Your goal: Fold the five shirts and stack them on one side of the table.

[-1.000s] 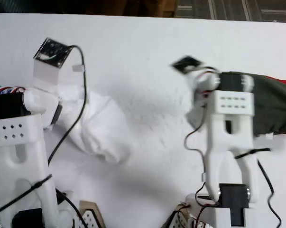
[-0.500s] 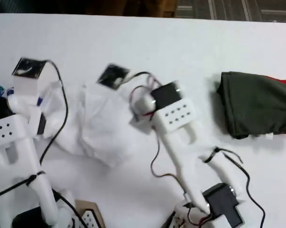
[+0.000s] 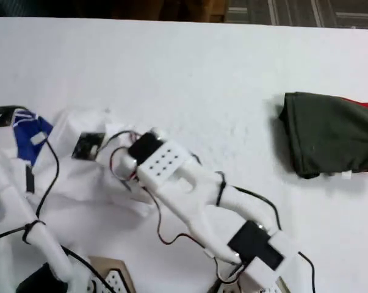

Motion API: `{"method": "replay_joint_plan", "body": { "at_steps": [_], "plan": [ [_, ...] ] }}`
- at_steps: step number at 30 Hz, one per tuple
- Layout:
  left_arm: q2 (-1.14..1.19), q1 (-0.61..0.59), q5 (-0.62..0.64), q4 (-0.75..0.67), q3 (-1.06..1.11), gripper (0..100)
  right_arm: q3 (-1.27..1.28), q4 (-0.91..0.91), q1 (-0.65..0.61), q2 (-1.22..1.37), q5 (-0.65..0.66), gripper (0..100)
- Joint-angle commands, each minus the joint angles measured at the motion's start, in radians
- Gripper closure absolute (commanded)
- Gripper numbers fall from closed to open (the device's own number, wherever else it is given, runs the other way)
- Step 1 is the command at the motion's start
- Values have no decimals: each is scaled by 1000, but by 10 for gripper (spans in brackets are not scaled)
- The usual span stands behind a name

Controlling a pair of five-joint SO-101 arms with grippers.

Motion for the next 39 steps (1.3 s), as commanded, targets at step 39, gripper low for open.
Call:
{"method": "replay_joint_plan", "body": {
  "at_steps": [39],
  "plan": [
    [-12,-54,-6,-29,-5,970,-683,320,410,298,-9,978]
  ]
}}
